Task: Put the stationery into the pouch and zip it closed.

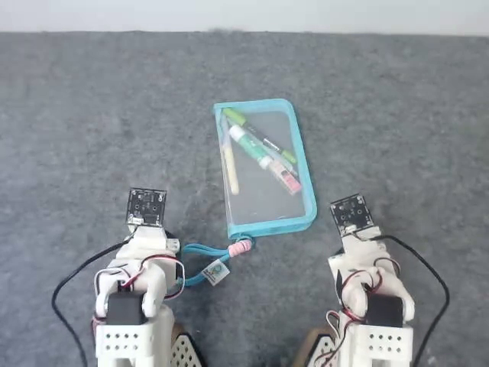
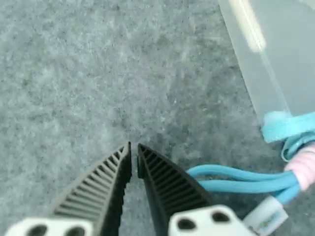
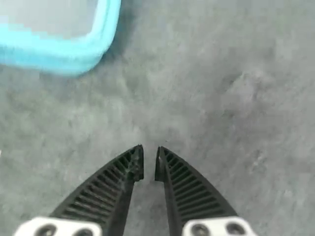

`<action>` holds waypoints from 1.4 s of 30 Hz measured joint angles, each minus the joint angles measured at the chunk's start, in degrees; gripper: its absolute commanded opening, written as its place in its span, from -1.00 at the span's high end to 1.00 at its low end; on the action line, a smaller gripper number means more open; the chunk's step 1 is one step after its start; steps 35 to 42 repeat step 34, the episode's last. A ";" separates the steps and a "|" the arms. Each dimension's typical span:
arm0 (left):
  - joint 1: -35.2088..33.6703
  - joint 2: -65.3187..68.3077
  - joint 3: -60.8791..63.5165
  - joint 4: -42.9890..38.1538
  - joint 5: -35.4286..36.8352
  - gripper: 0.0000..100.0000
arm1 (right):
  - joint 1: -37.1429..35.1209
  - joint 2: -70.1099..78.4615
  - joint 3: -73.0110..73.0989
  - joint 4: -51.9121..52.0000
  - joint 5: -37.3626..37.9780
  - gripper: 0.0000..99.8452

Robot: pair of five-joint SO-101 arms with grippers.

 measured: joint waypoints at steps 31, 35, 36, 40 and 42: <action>0.09 0.00 0.00 0.26 0.00 0.96 | 0.00 0.00 0.00 1.76 0.00 0.89; 0.09 0.00 0.00 0.26 0.00 0.96 | 0.00 0.00 0.00 1.76 0.00 0.89; 0.09 0.00 0.00 0.26 0.00 0.96 | 0.00 0.00 0.00 1.76 0.00 0.89; 0.09 0.00 0.00 0.26 0.00 0.96 | 0.00 0.00 0.00 1.76 0.00 0.89; 0.09 0.00 0.00 0.26 0.00 0.96 | 0.00 0.00 0.00 1.76 0.00 0.89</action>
